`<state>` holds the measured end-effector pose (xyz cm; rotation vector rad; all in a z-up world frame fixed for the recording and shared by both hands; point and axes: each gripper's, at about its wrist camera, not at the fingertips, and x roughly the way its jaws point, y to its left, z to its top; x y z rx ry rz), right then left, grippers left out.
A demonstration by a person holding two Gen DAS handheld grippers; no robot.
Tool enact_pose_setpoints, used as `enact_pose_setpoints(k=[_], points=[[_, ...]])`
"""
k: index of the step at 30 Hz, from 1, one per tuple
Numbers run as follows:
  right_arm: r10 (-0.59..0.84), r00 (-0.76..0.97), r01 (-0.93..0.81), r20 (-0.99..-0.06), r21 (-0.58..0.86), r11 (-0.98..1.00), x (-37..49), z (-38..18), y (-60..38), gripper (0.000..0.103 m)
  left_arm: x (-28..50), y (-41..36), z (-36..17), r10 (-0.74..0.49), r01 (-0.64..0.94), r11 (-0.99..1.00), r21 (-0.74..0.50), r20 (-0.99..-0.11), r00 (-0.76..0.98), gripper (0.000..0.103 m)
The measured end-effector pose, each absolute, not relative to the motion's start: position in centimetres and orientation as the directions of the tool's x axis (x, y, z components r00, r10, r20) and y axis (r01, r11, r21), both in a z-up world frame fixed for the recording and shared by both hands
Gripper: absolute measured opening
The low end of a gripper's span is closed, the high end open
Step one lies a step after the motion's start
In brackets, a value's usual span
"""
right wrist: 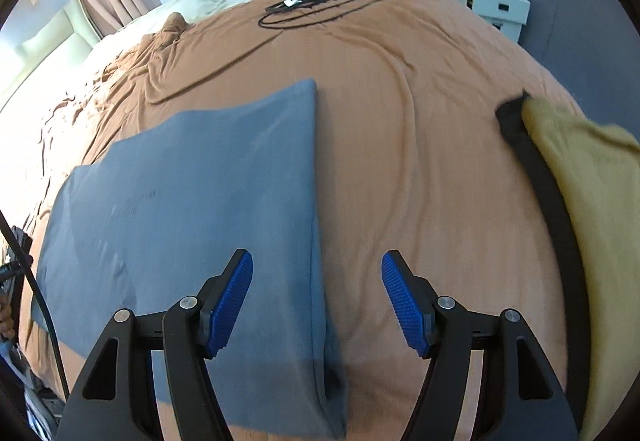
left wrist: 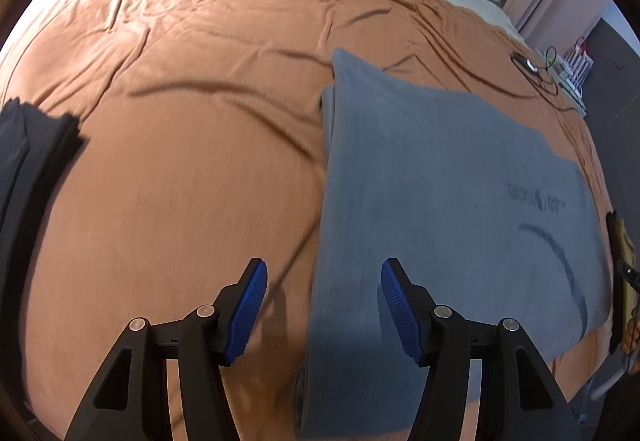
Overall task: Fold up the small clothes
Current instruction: 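Move both open grippers to a corner of the folded shirt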
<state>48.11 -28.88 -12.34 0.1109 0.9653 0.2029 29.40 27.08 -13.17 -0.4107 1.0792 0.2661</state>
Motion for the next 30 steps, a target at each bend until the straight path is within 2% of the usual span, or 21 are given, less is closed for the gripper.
enact_pose_setpoints(k=[13,16,19,23,26,30], points=[[0.214,0.499,-0.100,-0.840,0.190,0.977,42.9,-15.1,-29.6,0.066,23.7,25.5,-15.2,0.050,-0.425,0.892,-0.153,-0.902,0.429,0.061],[0.164,0.485,-0.067,-0.859,0.150,0.986,42.4,-15.9,-29.7,0.065,23.1,25.6,-16.3,0.103,-0.446,0.891,-0.086,-0.918,0.383,0.062],[0.112,0.470,-0.004,-0.876,0.125,0.992,41.6,-16.6,-30.7,0.065,22.2,25.7,-16.3,0.117,-0.456,0.887,-0.074,-0.919,0.376,0.062],[0.135,0.483,0.037,-0.865,0.174,0.984,40.1,-15.9,-31.9,0.065,21.1,26.0,-15.3,0.124,-0.473,0.877,-0.088,-0.909,0.398,0.062],[0.202,0.515,0.033,-0.833,0.255,0.966,38.4,-15.0,-32.5,0.065,20.1,26.1,-14.5,0.134,-0.501,0.858,-0.110,-0.895,0.426,0.061],[0.303,0.549,0.011,-0.779,0.369,0.929,36.7,-14.4,-32.4,0.065,18.9,26.0,-13.9,0.065,-0.515,0.827,-0.225,-0.872,0.486,0.061]])
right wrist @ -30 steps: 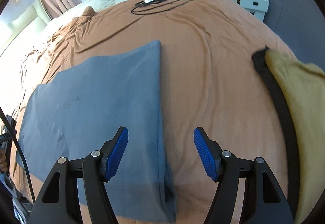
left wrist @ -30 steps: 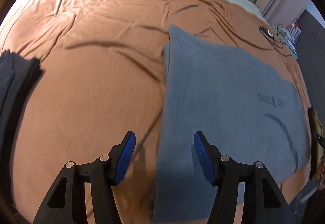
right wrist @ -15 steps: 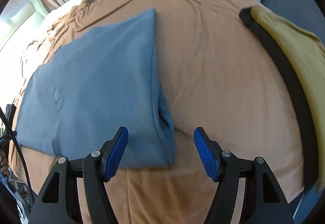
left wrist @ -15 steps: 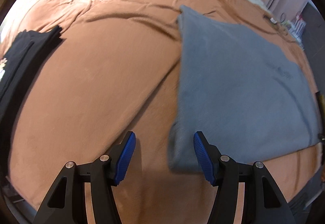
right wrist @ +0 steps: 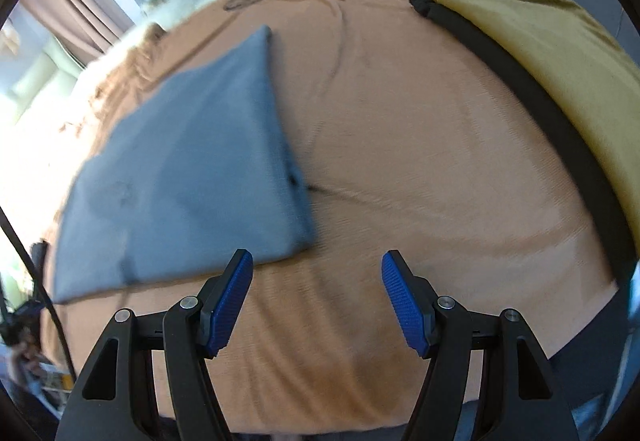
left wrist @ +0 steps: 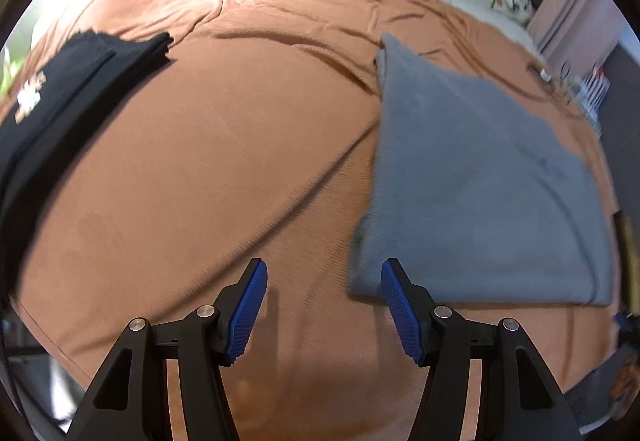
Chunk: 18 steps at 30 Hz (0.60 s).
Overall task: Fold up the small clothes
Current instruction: 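Move both open grippers to a corner of the folded shirt, then grasp the folded shirt corner with the left gripper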
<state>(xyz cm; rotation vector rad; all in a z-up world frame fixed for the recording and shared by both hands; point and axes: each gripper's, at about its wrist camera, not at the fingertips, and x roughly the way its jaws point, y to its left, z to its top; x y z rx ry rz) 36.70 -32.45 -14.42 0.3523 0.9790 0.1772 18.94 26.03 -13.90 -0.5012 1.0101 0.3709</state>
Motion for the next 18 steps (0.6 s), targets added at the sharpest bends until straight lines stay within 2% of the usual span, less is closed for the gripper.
enact_pose_setpoints(k=[3,7,14,16,18], points=[[0.371,0.560,0.007,-0.741,0.452,0.892,35.9,-14.7,-32.5,0.065,18.3,25.6,-14.0,0.007,-0.518,0.796,-0.311,-0.852,0.523,0.061],[0.439,0.547,0.021,-0.713,0.536,0.844,35.5,-16.0,-33.0,0.048,17.7,25.6,-15.1,-0.081,-0.545,0.719,-0.432,-0.830,0.552,0.054],[0.517,0.566,0.055,-0.643,0.655,0.754,36.5,-18.5,-34.4,0.041,17.4,25.6,-16.3,-0.157,-0.571,0.588,-0.572,-0.774,0.613,0.051],[0.527,0.574,0.076,-0.627,0.681,0.728,36.4,-19.3,-34.8,0.041,17.4,25.3,-16.7,-0.178,-0.573,0.564,-0.594,-0.765,0.618,0.045],[0.533,0.594,0.102,-0.603,0.714,0.693,36.0,-20.1,-35.2,0.041,17.4,25.0,-17.4,-0.200,-0.582,0.514,-0.630,-0.748,0.633,0.045]])
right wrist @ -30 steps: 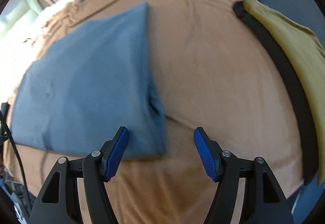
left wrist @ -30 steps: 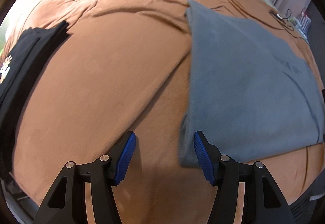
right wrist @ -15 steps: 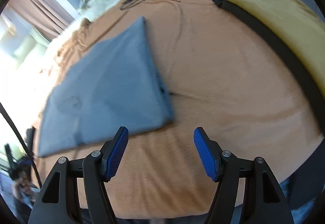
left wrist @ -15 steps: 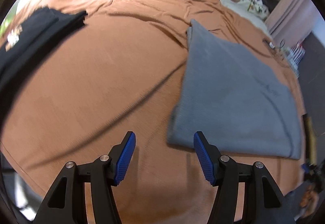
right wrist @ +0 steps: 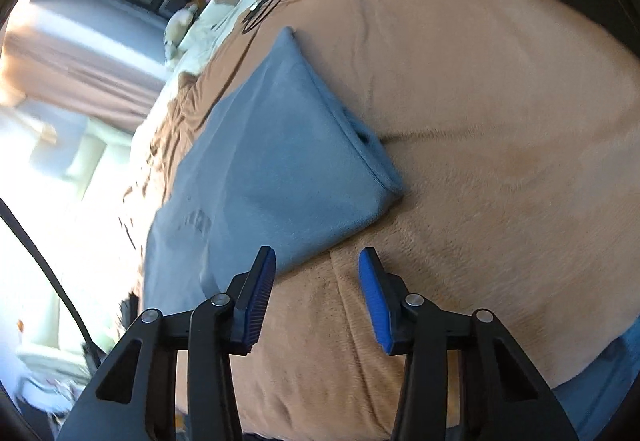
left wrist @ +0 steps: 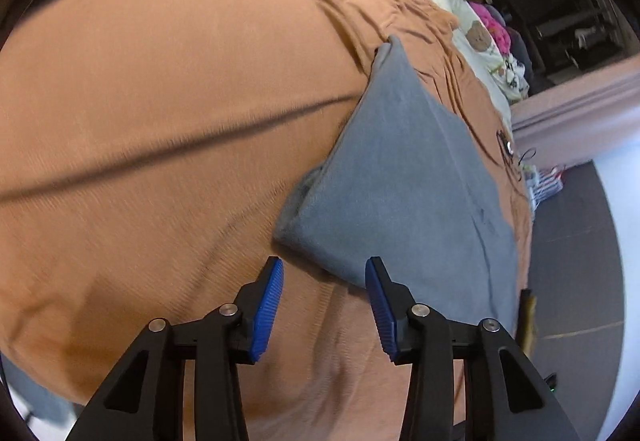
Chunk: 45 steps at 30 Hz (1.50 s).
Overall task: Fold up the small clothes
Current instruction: 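Grasp the folded shirt corner with the left gripper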
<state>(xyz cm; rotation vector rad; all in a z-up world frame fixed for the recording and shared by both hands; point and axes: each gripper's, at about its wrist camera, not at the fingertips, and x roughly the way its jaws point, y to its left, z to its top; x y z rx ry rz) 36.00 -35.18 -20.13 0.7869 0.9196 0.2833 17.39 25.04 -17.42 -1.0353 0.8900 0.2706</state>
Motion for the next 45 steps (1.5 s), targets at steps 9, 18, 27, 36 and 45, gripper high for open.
enact_pose_setpoints(k=[9,18,27,36,45], points=[[0.488,0.701,0.165,-0.520,0.784,0.599,33.4,-23.1,-35.9,0.041,16.8,25.2,-18.5,-0.165,-0.609,0.369,-0.702,-0.694,0.700,0.045],[0.406,0.764,0.249,-0.501,0.810,0.531,33.5,-24.1,-33.1,0.040,16.6,25.1,-18.8,-0.050,-0.647,0.262,-0.716,-0.679,0.732,0.044],[0.428,0.760,0.264,-0.489,0.835,0.483,32.7,-24.0,-32.3,0.003,16.5,26.2,-18.6,-0.040,-0.658,0.259,-0.707,-0.689,0.724,0.007],[0.437,0.760,0.203,-0.481,0.815,0.543,31.4,-20.7,-32.8,0.000,16.3,26.8,-14.8,-0.017,-0.599,0.334,-0.728,-0.640,0.768,0.005],[0.486,0.727,0.176,-0.486,0.815,0.552,29.9,-19.9,-33.0,0.000,13.5,27.1,-12.5,-0.004,-0.569,0.367,-0.736,-0.613,0.790,0.004]])
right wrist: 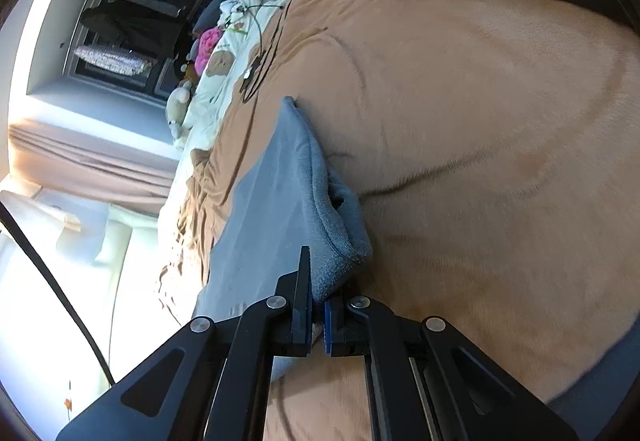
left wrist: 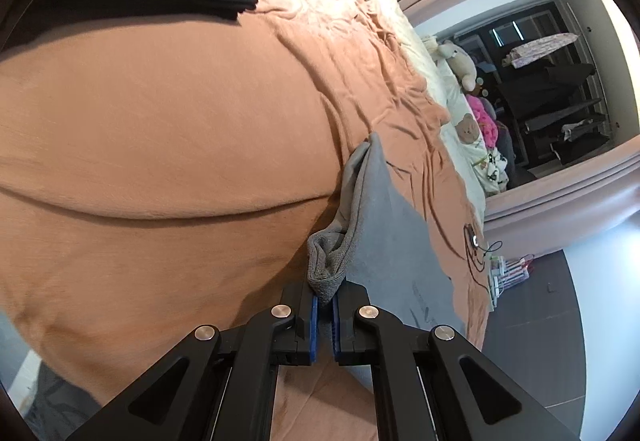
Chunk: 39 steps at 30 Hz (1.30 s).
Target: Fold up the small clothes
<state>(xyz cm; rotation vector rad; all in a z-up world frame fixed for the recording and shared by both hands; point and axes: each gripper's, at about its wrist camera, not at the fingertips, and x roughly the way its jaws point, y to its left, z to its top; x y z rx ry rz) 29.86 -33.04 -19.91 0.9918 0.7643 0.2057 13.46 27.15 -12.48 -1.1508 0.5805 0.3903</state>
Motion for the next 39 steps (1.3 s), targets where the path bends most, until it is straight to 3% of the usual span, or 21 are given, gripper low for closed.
enact_pose_setpoints(k=[14,20,23,25,27,32,39], points=[[0.474,0.687,0.187,-0.551,0.764,0.618,28.5,-18.7,-32.8,0.000,7.2,27.4,-13.0,-0.014,-0.554,0.390,-0.735,-0.606,0.795,0.004],[0.405,0.637,0.239,-0.655,0.668,0.704,29.6,-19.3,-32.4,0.003,8.2,27.2,-15.2,-0.088,-0.536,0.452,-0.713,-0.633,0.769,0.006],[0.348,0.635,0.249,-0.690,0.609,0.753,30.0,-18.7,-32.5,0.016,8.5,27.0,-16.4,-0.112,-0.536,0.449,-0.715,-0.640,0.760,0.010],[0.300,0.656,0.248,-0.693,0.573,0.781,29.9,-17.5,-32.6,0.042,8.5,27.0,-16.7,-0.120,-0.531,0.452,-0.716,-0.639,0.760,0.027],[0.257,0.680,0.240,-0.687,0.539,0.807,29.8,-16.2,-32.5,0.053,8.2,27.1,-16.9,-0.124,-0.522,0.442,-0.729,-0.626,0.770,0.039],[0.236,0.711,0.142,-0.662,0.464,0.874,30.2,-13.3,-29.9,0.053,7.6,27.3,-18.1,-0.143,-0.515,0.402,-0.757,-0.608,0.781,0.042],[0.357,0.669,-0.087,-0.652,0.409,0.908,32.3,-12.3,-22.7,0.053,7.5,26.6,-18.7,-0.178,-0.487,0.412,-0.770,-0.592,0.786,0.042]])
